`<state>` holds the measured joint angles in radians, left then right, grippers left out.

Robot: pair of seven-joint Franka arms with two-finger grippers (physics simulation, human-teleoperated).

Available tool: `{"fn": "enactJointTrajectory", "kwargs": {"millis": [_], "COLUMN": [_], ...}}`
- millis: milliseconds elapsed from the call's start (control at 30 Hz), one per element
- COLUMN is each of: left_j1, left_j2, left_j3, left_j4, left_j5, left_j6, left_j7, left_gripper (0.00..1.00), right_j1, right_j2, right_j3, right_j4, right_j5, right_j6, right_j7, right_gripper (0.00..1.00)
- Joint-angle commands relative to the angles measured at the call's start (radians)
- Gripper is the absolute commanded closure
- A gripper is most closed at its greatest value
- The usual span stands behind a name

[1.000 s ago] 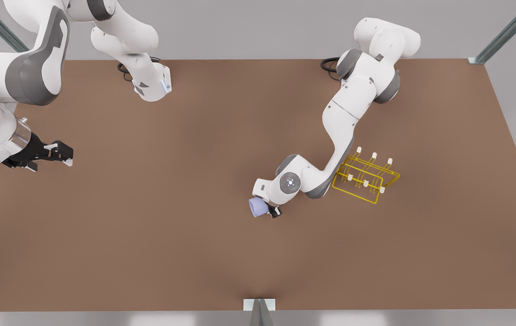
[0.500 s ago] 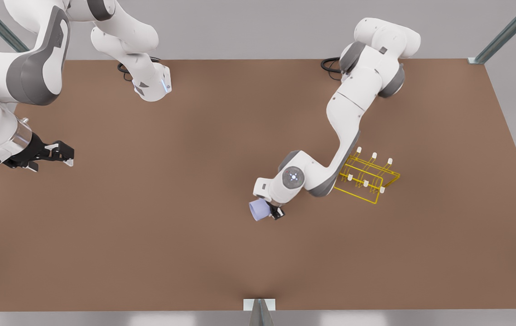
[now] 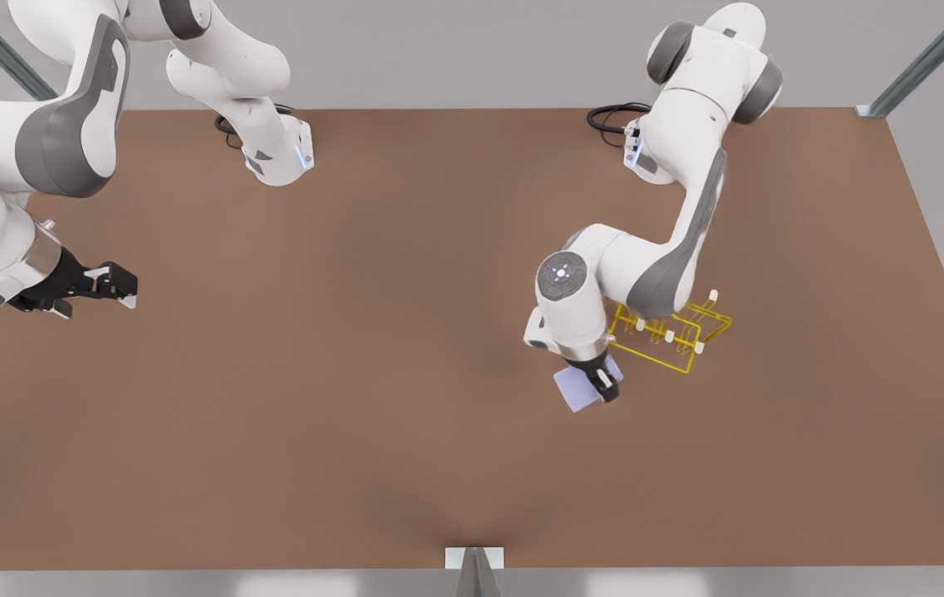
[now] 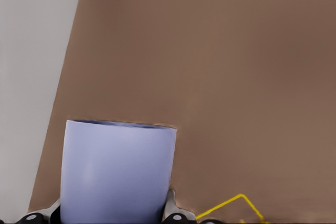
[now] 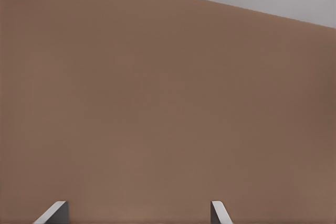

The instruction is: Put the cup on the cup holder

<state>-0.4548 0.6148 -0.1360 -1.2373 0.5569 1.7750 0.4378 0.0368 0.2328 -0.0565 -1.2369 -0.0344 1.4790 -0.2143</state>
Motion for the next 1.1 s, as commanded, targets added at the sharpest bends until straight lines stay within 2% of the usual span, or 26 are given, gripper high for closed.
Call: {"fn": "enactJointTrajectory", "kwargs": {"millis": [0,133,300,433,667,1067], "left_j1": [-0.025,-0.054,-0.079,-0.143,-0.171,-0.157], "left_j2": [-0.013,-0.024,0.002,0.042,0.097,0.223], "left_j3": [-0.002,-0.002,-0.002,0.003,0.006,0.012], "left_j4": [0.001,-0.002,-0.017,-0.051,-0.051,-0.048], "left_j5": [0.237,0.379,0.460,0.518,0.531,0.479], "left_j6": [-0.359,-0.631,-0.776,-0.879,-0.928,-0.873], "left_j7": [0.091,0.386,0.622,0.613,0.587,0.391], "left_gripper": [0.32,0.32,0.31,0.28,0.28,0.29], "right_j1": [0.000,0.000,0.000,0.000,0.000,-0.001], "right_j2": [-0.001,-0.001,-0.001,-0.001,-0.001,0.000], "right_j3": [0.000,0.000,0.000,0.000,0.000,0.000], "right_j4": [0.000,0.000,0.000,0.000,0.000,0.000], "right_j5": [0.001,0.001,0.001,0.002,0.007,0.016], "right_j6": [0.004,0.004,0.003,0.004,0.006,0.007], "right_j7": [0.001,0.001,0.001,0.001,0.001,0.001], "right_gripper": [0.00,0.00,0.00,0.00,0.00,0.00]}}
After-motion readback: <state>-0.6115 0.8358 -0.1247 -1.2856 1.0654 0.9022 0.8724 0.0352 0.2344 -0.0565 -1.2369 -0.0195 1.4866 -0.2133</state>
